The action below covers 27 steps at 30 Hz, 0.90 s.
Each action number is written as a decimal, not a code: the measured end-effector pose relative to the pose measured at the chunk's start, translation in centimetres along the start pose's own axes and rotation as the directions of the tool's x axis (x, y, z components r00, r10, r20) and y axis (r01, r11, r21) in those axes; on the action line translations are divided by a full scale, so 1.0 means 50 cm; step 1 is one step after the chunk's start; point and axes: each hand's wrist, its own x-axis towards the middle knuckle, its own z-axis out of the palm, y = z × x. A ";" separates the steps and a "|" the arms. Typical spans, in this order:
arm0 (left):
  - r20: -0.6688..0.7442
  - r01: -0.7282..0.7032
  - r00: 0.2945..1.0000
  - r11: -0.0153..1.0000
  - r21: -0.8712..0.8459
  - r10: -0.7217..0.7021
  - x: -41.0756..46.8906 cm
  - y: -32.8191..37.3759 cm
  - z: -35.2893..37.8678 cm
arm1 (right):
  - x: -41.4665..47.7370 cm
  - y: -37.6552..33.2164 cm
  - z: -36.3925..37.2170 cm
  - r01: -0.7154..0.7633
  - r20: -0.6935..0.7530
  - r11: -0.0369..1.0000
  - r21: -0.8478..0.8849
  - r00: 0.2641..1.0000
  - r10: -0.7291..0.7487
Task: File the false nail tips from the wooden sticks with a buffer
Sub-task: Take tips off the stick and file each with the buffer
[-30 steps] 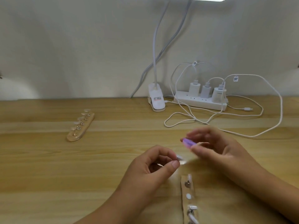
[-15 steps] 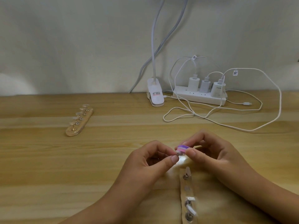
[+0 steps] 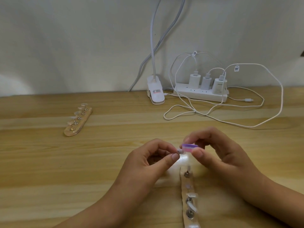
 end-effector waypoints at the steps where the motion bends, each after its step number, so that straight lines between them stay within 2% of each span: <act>1: -0.004 0.001 1.000 1.000 0.002 -0.001 0.001 0.000 0.000 | -0.001 0.000 0.001 0.026 -0.007 0.999 -0.025 1.000 -0.026; 5: -0.001 0.008 1.000 1.000 -0.010 -0.008 0.001 0.002 0.000 | 0.000 0.005 0.005 -0.065 0.015 0.998 0.015 0.998 0.064; 8: 0.005 0.010 1.000 1.000 -0.018 -0.010 0.000 0.004 -0.001 | 0.001 0.004 0.003 -0.008 -0.006 1.000 -0.016 1.000 0.008; 11: 0.001 0.005 1.000 1.000 -0.012 -0.005 -0.001 0.003 -0.002 | 0.001 0.005 0.003 -0.082 0.017 0.994 0.073 0.997 0.081; 14: 0.009 -0.008 1.000 1.000 -0.012 0.008 -0.001 0.003 -0.004 | 0.001 0.005 0.000 -0.009 -0.005 0.999 0.038 1.000 0.009; 17: 0.005 -0.008 1.000 1.000 -0.016 0.008 0.000 0.001 -0.003 | 0.002 0.006 0.002 -0.080 0.012 0.993 0.086 0.997 0.079; 20: -0.007 0.001 1.000 1.000 -0.009 -0.001 0.001 0.002 -0.003 | 0.002 0.004 0.003 0.003 -0.006 0.999 0.038 1.000 -0.003; 23: -0.015 0.013 1.000 1.000 -0.003 -0.013 0.001 0.001 -0.003 | 0.001 0.003 0.006 -0.021 -0.005 0.999 0.033 1.000 0.021; 27: -0.008 0.008 1.000 1.000 0.000 -0.008 0.001 0.000 -0.002 | 0.001 0.000 0.006 0.063 -0.022 0.997 -0.040 0.998 -0.064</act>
